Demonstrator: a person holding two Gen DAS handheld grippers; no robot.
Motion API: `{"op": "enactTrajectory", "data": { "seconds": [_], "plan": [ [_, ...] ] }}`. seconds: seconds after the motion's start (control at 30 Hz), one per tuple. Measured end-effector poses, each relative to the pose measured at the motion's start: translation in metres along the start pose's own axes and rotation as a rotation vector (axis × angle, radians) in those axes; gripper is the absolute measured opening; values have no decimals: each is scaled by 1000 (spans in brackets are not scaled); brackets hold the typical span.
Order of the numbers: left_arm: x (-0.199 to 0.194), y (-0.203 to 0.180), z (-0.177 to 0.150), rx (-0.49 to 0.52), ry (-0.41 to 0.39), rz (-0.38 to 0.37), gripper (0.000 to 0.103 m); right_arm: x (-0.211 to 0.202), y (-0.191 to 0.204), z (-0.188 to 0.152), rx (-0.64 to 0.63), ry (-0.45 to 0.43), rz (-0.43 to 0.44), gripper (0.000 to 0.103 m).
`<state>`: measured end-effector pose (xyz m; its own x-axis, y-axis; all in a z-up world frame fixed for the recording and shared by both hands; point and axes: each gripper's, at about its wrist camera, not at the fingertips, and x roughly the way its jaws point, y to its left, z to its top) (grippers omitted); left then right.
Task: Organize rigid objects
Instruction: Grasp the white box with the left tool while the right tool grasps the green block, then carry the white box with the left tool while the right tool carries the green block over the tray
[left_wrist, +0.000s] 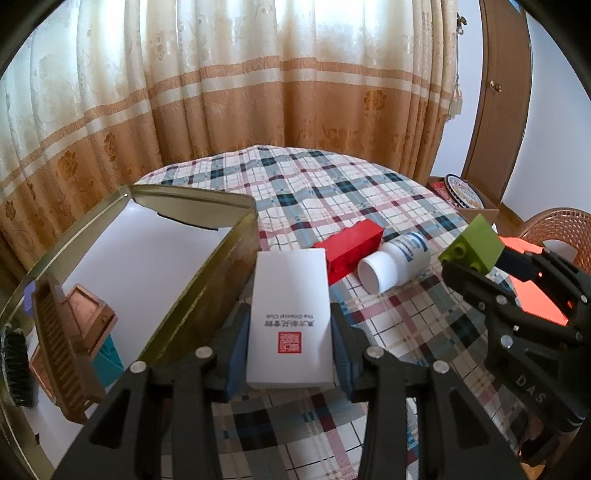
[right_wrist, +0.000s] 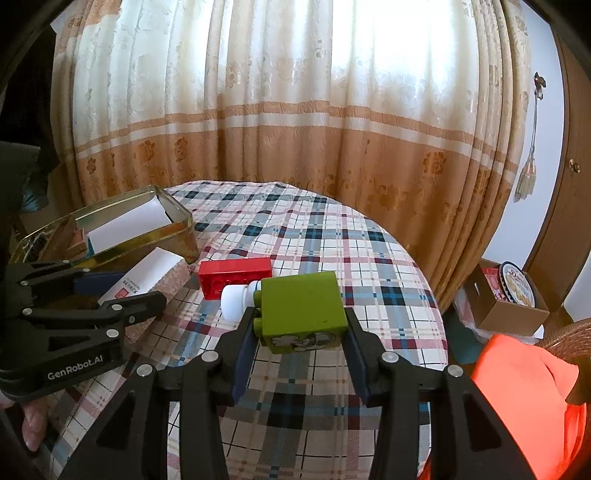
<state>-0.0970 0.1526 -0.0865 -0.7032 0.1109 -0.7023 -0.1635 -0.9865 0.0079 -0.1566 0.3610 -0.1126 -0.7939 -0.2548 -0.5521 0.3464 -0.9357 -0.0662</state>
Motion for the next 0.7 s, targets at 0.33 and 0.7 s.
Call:
{"op": "enactTrajectory", "data": {
  "seconds": [0.33,0.7],
  "plan": [
    [-5,1,-1,-4,-28,18,40,-6,0,-2,2,-36,-2,47],
    [-20,5,-1,-7,-95,40,40,-8,2,-1,-9,-49,-7,47]
  ]
}}
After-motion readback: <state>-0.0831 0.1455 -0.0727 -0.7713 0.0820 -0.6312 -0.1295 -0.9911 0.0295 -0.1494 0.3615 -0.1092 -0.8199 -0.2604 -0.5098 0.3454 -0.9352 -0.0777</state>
